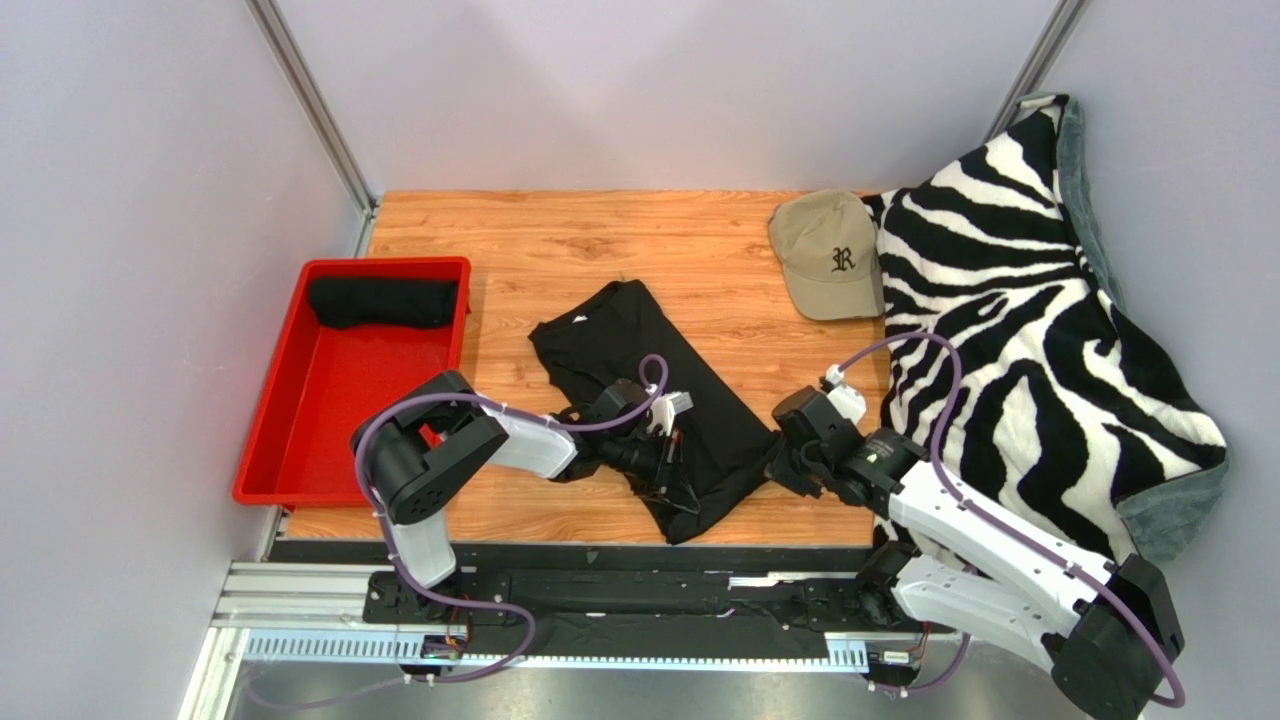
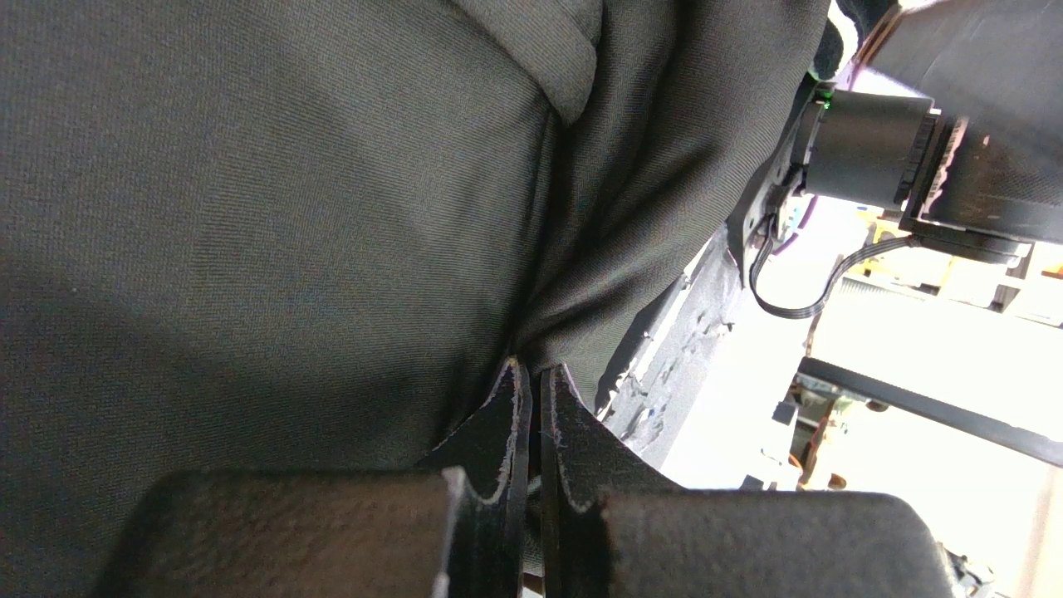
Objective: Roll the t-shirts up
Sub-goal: Roll the T-shirt to the center of the board.
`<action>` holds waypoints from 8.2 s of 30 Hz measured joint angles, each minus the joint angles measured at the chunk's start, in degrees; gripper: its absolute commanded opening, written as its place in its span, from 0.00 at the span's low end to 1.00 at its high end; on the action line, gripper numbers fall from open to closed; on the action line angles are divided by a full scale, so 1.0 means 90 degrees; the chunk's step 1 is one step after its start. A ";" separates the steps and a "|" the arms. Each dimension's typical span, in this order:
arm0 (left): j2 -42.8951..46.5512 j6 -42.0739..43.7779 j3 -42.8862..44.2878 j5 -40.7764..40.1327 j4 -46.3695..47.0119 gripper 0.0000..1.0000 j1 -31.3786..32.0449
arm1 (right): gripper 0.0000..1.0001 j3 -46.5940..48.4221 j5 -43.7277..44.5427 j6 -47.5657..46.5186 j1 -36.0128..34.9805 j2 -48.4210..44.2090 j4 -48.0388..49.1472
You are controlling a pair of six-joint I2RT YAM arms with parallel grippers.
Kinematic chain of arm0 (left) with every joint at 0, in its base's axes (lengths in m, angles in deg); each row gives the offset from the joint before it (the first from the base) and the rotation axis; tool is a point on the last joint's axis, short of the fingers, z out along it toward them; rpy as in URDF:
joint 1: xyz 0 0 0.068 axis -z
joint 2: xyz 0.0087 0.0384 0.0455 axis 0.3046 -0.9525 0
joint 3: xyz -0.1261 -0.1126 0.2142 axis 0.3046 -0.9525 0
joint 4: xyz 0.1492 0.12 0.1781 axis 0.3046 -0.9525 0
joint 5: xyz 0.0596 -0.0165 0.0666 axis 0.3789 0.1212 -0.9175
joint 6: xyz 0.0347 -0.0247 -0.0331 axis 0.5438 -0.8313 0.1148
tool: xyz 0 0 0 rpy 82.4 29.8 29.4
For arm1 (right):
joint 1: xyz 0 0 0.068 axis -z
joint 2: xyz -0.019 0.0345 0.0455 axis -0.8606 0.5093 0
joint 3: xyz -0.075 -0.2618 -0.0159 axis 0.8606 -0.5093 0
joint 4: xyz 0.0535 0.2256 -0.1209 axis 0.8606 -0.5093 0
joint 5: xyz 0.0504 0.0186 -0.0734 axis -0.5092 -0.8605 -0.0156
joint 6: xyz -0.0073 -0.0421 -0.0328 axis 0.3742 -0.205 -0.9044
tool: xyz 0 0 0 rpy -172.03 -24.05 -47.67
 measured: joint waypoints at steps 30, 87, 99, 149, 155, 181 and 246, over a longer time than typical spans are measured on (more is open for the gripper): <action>0.0391 0.0610 0.0328 -0.0238 -0.1229 0.47 -0.0022 | 0.00 0.0444 -0.0226 0.0107 -0.0386 0.1797 0.0736; -0.0194 0.3983 0.2157 -0.7436 -0.2730 0.37 0.3218 | 0.00 0.1299 -0.2064 -0.0316 0.0899 0.3849 0.1251; -0.0214 0.3942 0.2079 -0.7128 -0.2424 0.00 0.3211 | 0.59 0.1309 -0.1778 -0.0420 0.0918 0.3276 0.1083; -0.0590 0.0192 0.0554 0.0583 0.0512 0.00 -0.0109 | 0.64 0.0007 -0.0318 0.0471 0.0265 0.1326 0.0413; -0.0605 0.0180 0.0554 0.0614 0.0515 0.00 -0.0109 | 0.64 0.0153 -0.0109 0.0619 0.0265 0.1829 0.0544; -0.0605 0.0189 0.0554 0.0634 0.0498 0.00 -0.0109 | 0.24 0.0483 0.0240 0.0731 0.0403 0.2705 0.0767; 0.0049 0.4063 0.2324 -0.7628 -0.2875 0.88 0.3971 | 0.00 0.4301 0.0384 0.0223 0.0692 0.7254 -0.4388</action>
